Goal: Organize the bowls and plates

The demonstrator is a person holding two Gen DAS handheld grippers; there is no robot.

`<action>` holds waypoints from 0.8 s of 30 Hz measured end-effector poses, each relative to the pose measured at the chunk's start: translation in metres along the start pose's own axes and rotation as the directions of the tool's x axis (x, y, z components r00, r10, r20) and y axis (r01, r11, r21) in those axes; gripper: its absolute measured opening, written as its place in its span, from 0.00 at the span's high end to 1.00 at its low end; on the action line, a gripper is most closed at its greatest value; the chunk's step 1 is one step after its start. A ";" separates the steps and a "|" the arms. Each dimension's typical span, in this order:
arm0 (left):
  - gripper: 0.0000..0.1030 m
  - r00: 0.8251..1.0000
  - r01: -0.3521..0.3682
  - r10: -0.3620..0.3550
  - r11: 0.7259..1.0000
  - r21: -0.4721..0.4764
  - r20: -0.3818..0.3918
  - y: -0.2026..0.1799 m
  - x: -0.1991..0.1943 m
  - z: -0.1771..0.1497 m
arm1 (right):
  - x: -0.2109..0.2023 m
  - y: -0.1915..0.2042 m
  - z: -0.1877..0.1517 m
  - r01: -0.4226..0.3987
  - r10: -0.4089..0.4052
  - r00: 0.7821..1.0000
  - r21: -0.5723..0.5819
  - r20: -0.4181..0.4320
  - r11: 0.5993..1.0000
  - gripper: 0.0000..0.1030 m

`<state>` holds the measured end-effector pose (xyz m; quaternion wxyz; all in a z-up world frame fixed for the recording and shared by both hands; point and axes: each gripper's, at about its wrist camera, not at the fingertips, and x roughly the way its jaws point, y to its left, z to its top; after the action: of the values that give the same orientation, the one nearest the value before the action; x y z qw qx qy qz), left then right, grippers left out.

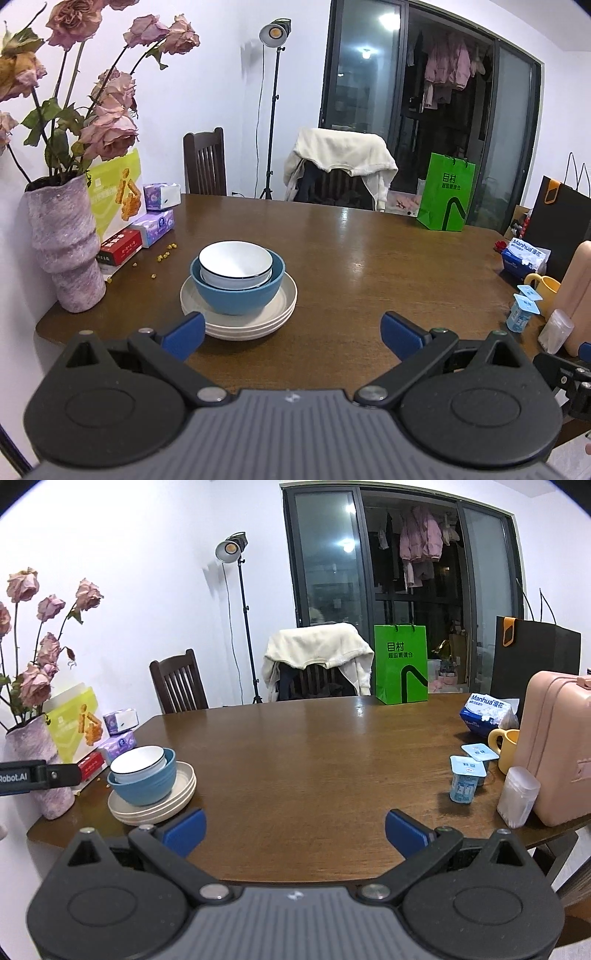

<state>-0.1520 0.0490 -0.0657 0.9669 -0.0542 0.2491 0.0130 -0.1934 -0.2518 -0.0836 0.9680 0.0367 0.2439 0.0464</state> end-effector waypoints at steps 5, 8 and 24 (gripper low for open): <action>0.00 1.000 0.003 -0.003 1.000 0.000 0.002 -0.001 -0.004 -0.002 | -0.006 0.003 -0.002 -0.002 0.002 1.000 -0.005 0.004 1.000 0.00; 0.00 1.000 0.006 -0.006 1.000 0.003 0.004 -0.001 -0.006 -0.003 | -0.009 0.003 -0.003 -0.002 0.002 1.000 -0.003 0.007 1.000 0.00; 0.00 1.000 0.003 -0.004 1.000 0.005 0.010 -0.003 -0.010 -0.006 | -0.012 0.002 -0.004 -0.002 0.002 1.000 0.000 0.015 1.000 0.00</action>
<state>-0.1637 0.0450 -0.0660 0.9683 -0.0522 0.2442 0.0110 -0.2059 -0.2507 -0.0811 0.9697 0.0374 0.2368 0.0470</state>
